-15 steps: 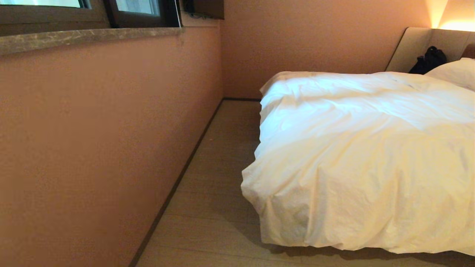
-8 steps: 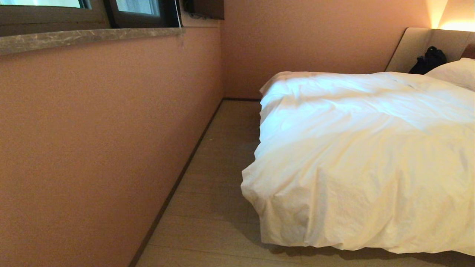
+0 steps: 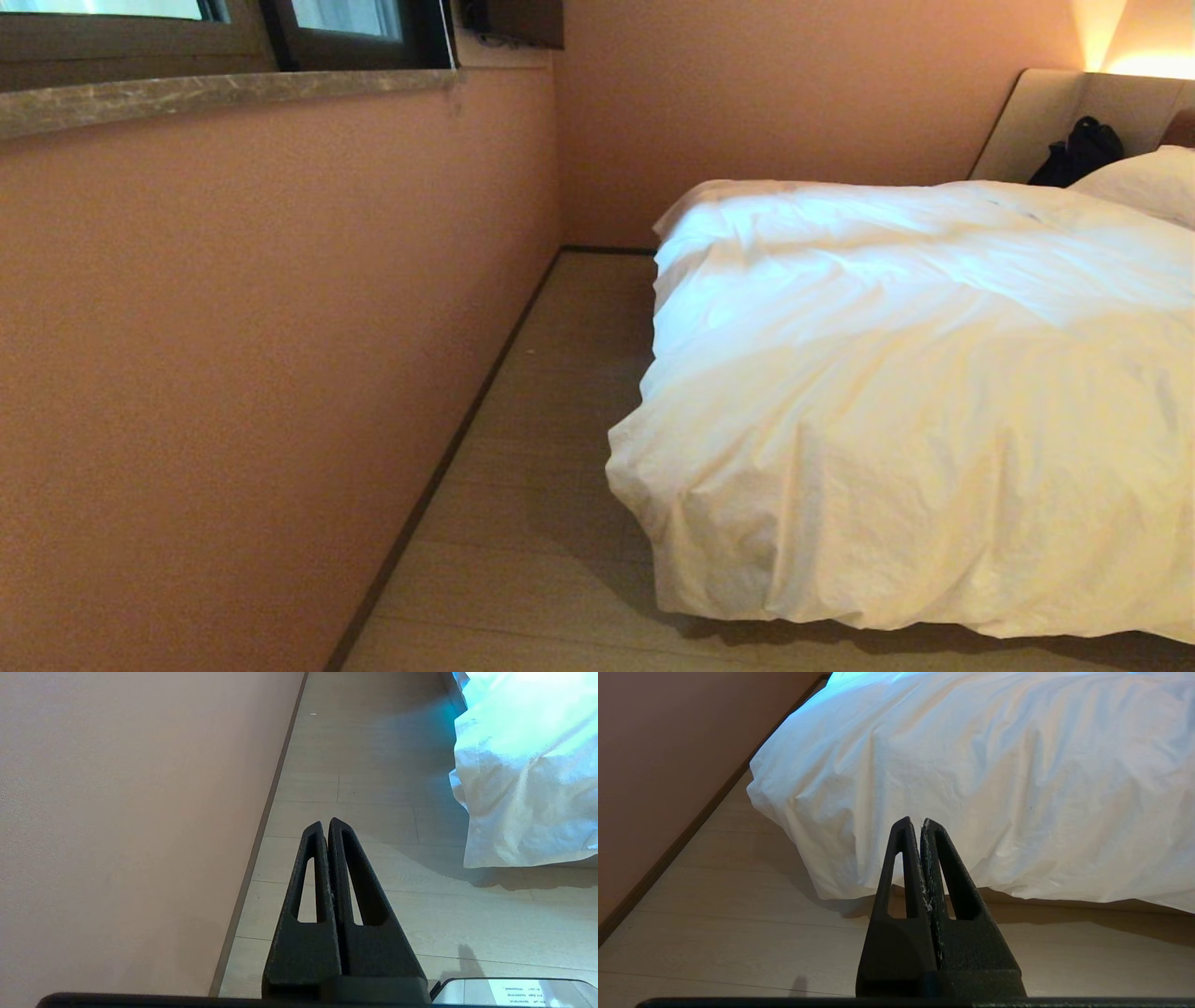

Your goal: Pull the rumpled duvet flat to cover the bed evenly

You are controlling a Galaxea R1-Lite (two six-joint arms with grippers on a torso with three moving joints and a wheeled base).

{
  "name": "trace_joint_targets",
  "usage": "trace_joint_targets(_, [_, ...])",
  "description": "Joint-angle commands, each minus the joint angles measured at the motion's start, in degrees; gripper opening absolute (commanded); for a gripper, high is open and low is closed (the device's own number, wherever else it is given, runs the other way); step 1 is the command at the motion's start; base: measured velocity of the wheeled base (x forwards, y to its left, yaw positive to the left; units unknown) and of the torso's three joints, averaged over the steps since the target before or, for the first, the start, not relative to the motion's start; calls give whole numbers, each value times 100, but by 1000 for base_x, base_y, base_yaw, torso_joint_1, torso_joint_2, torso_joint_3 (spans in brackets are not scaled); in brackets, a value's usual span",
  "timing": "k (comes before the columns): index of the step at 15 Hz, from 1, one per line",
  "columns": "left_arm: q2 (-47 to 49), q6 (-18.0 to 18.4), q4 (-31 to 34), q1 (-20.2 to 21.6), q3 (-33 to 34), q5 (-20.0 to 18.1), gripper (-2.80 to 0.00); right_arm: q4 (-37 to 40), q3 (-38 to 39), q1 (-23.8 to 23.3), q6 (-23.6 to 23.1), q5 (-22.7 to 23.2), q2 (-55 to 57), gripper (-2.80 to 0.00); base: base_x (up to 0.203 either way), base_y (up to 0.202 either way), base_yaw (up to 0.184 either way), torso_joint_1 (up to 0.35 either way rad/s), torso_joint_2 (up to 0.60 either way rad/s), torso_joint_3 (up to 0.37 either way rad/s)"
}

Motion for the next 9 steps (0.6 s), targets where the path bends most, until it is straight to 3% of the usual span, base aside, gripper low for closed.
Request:
trace_joint_targets(1, [-2, 1, 5, 4, 2, 0, -280, 3, 5, -5, 2, 0, 7, -280, 0, 0, 0, 0, 0, 0])
trace_joint_targets(9, [-2, 1, 5, 4, -1, 0, -280, 4, 5, 4, 11, 0, 7, -280, 0, 0, 0, 0, 0, 0])
